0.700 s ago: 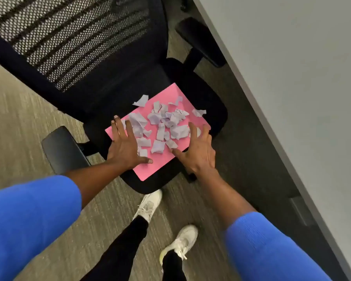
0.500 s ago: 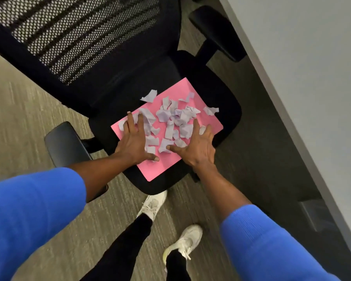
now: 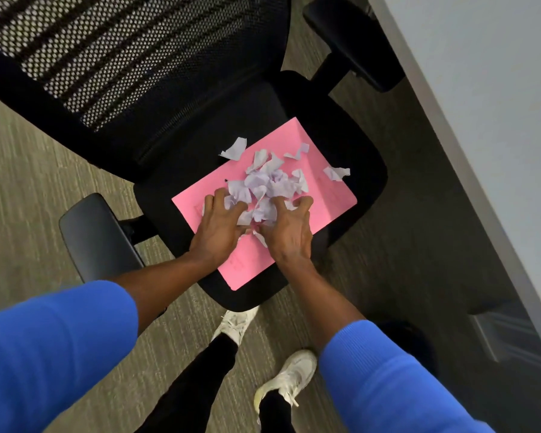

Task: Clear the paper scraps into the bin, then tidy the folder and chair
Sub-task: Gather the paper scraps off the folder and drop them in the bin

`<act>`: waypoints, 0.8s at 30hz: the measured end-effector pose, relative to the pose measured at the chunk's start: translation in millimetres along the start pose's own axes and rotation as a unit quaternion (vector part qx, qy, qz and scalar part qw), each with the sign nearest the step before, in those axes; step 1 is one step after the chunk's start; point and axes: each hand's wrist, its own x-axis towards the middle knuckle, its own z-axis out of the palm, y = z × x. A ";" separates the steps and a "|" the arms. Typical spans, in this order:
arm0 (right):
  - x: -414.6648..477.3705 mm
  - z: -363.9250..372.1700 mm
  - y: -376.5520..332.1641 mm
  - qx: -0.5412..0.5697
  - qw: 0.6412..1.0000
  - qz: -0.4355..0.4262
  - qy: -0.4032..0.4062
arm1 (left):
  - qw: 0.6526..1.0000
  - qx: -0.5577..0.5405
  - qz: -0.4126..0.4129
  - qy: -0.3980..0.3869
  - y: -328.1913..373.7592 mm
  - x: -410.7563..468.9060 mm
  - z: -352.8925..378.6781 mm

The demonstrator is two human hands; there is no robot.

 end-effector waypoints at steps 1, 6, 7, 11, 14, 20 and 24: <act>-0.1 1.1 -0.4 0.014 1.000 0.002 0.001 | 1.000 -0.002 0.001 0.004 0.9 0.1 1.3; 0.1 5.5 -1.8 0.072 0.997 -0.012 0.026 | 0.999 -0.028 -0.019 0.031 1.7 5.4 3.7; 0.2 6.1 -0.8 0.084 0.996 -0.013 0.031 | 0.998 -0.035 -0.025 0.035 1.4 6.6 3.3; -1.0 5.7 8.1 0.142 0.989 0.021 0.035 | 0.997 -0.053 -0.052 0.038 1.6 7.5 -0.2; -7.2 2.4 16.0 0.170 0.982 0.048 0.060 | 0.994 -0.065 -0.076 0.041 5.1 0.1 -2.1; -30.3 -16.2 36.1 0.224 0.964 0.098 0.104 | 0.972 -0.141 -0.167 0.081 24.0 -26.9 -2.7; -58.9 -32.2 52.6 0.274 0.945 0.116 0.136 | 0.960 -0.174 -0.198 0.092 48.3 -55.6 2.2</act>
